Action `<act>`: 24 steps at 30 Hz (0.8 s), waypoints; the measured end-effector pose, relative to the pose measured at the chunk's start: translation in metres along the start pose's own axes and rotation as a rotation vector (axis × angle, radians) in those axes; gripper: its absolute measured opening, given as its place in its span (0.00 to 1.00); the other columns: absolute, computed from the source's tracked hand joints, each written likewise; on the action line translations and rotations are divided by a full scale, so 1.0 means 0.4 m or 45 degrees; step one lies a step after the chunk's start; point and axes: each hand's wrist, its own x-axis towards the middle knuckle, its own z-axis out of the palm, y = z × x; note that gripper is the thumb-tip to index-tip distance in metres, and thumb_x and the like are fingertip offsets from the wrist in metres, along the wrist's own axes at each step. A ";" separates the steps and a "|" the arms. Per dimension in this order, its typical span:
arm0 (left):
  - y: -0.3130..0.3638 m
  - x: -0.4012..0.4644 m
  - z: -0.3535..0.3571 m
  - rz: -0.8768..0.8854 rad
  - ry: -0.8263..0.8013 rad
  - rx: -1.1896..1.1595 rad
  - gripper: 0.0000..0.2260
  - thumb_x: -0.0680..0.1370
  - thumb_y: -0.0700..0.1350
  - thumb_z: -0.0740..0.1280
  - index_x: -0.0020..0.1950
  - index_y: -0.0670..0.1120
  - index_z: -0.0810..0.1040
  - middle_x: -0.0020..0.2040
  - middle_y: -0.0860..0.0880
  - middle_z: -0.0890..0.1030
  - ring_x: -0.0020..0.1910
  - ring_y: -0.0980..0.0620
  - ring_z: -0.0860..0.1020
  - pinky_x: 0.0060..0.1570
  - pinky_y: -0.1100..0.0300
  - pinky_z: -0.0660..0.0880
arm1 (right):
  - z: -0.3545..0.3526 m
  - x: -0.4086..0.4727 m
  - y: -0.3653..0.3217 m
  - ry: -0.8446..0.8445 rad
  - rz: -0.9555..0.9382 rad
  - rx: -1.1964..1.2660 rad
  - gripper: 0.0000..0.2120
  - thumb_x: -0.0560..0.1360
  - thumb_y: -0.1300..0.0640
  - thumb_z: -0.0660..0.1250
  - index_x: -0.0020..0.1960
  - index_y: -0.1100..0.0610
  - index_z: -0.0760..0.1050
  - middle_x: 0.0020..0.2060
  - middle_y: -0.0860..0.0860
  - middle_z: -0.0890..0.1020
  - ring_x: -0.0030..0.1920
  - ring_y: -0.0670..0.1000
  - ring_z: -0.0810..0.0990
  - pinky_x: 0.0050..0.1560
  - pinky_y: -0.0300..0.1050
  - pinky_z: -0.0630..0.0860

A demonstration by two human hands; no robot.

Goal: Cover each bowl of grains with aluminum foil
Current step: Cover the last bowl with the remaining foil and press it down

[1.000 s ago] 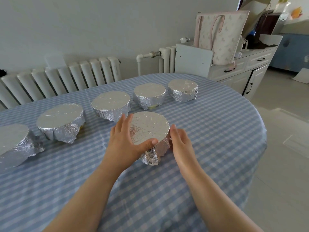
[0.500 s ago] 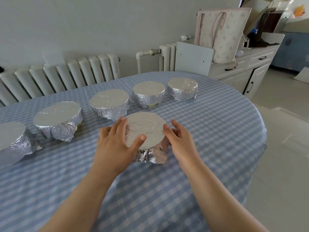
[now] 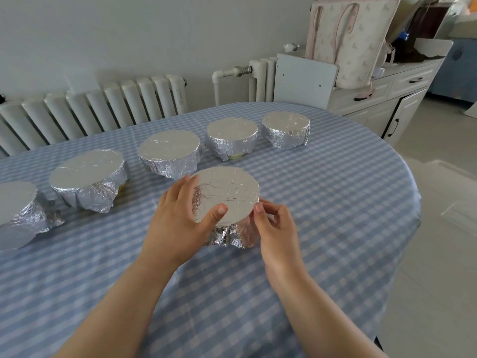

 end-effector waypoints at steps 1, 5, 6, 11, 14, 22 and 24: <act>0.001 0.000 0.000 0.001 -0.003 0.002 0.47 0.65 0.78 0.50 0.77 0.51 0.60 0.77 0.51 0.60 0.75 0.50 0.59 0.71 0.50 0.60 | 0.003 0.003 -0.003 0.027 0.019 0.001 0.06 0.78 0.55 0.66 0.52 0.56 0.76 0.46 0.47 0.84 0.46 0.42 0.83 0.42 0.35 0.77; 0.002 0.001 0.002 0.002 0.004 -0.017 0.47 0.64 0.77 0.51 0.77 0.51 0.61 0.76 0.51 0.61 0.75 0.51 0.59 0.71 0.52 0.60 | 0.023 0.014 0.003 0.140 0.052 -0.074 0.06 0.79 0.52 0.64 0.50 0.53 0.76 0.46 0.50 0.84 0.47 0.47 0.84 0.48 0.45 0.80; 0.001 0.002 0.001 0.004 0.003 -0.022 0.47 0.64 0.77 0.51 0.76 0.50 0.62 0.76 0.51 0.62 0.75 0.51 0.59 0.70 0.53 0.59 | 0.028 0.016 0.004 0.158 0.058 -0.075 0.05 0.80 0.52 0.64 0.50 0.53 0.76 0.46 0.50 0.84 0.47 0.47 0.84 0.48 0.45 0.80; -0.005 0.005 -0.001 0.025 -0.008 -0.038 0.46 0.64 0.76 0.53 0.76 0.51 0.62 0.74 0.50 0.63 0.74 0.51 0.60 0.70 0.54 0.59 | 0.040 0.024 0.003 0.204 0.126 -0.056 0.04 0.81 0.55 0.62 0.48 0.52 0.73 0.43 0.52 0.84 0.42 0.48 0.83 0.44 0.45 0.79; -0.002 0.004 -0.001 0.020 -0.011 -0.040 0.47 0.64 0.77 0.53 0.75 0.51 0.63 0.74 0.50 0.63 0.74 0.50 0.60 0.70 0.53 0.60 | 0.048 0.024 0.003 0.224 0.121 -0.019 0.06 0.80 0.60 0.60 0.47 0.51 0.73 0.41 0.52 0.83 0.38 0.48 0.81 0.41 0.46 0.77; -0.002 0.003 -0.001 0.016 -0.027 -0.032 0.48 0.62 0.79 0.52 0.76 0.52 0.62 0.75 0.51 0.61 0.74 0.51 0.59 0.70 0.55 0.59 | 0.050 0.005 -0.004 0.212 0.007 -0.128 0.14 0.73 0.70 0.56 0.47 0.53 0.73 0.49 0.60 0.79 0.30 0.48 0.80 0.24 0.40 0.72; -0.002 0.004 0.000 0.013 -0.029 -0.025 0.48 0.62 0.79 0.51 0.76 0.52 0.62 0.75 0.52 0.60 0.74 0.51 0.58 0.70 0.54 0.59 | 0.037 -0.007 -0.015 0.194 -0.053 -0.229 0.16 0.71 0.73 0.56 0.47 0.54 0.73 0.45 0.55 0.80 0.32 0.44 0.80 0.26 0.38 0.73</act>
